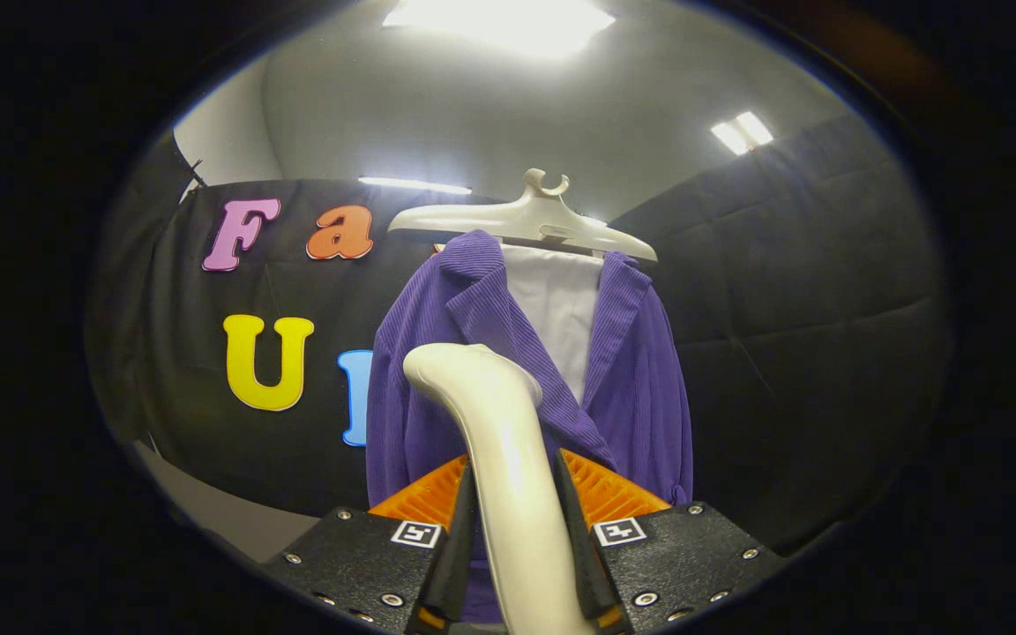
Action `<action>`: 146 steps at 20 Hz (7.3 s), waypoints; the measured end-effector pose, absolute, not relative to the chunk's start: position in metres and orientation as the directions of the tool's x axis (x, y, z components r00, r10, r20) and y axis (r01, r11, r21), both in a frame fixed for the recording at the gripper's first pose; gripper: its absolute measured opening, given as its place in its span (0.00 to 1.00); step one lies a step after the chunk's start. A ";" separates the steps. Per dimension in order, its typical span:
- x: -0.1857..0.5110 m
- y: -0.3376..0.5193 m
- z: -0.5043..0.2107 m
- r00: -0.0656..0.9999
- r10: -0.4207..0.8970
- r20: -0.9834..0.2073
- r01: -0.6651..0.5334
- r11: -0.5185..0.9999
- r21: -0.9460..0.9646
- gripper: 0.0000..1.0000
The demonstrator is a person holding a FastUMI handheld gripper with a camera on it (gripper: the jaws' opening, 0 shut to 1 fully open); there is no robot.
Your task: Iron the clothes twice with a garment steamer, once on the left side and once on the right side.
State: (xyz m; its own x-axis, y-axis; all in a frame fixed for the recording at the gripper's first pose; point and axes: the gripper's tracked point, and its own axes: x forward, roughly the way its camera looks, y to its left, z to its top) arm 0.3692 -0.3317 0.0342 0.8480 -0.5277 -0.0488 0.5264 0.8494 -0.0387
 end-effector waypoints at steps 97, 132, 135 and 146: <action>0.327 -0.500 0.039 0.627 -0.779 -0.014 0.775 0.626 -0.083 0.49; 0.240 -0.493 -0.190 0.543 -0.739 -0.400 0.759 0.635 -0.143 0.50; 0.241 -0.489 -0.211 0.532 -0.723 -0.440 0.750 0.644 -0.152 0.50; 0.204 -0.452 -0.230 0.545 -0.684 -0.484 0.716 0.681 -0.155 0.50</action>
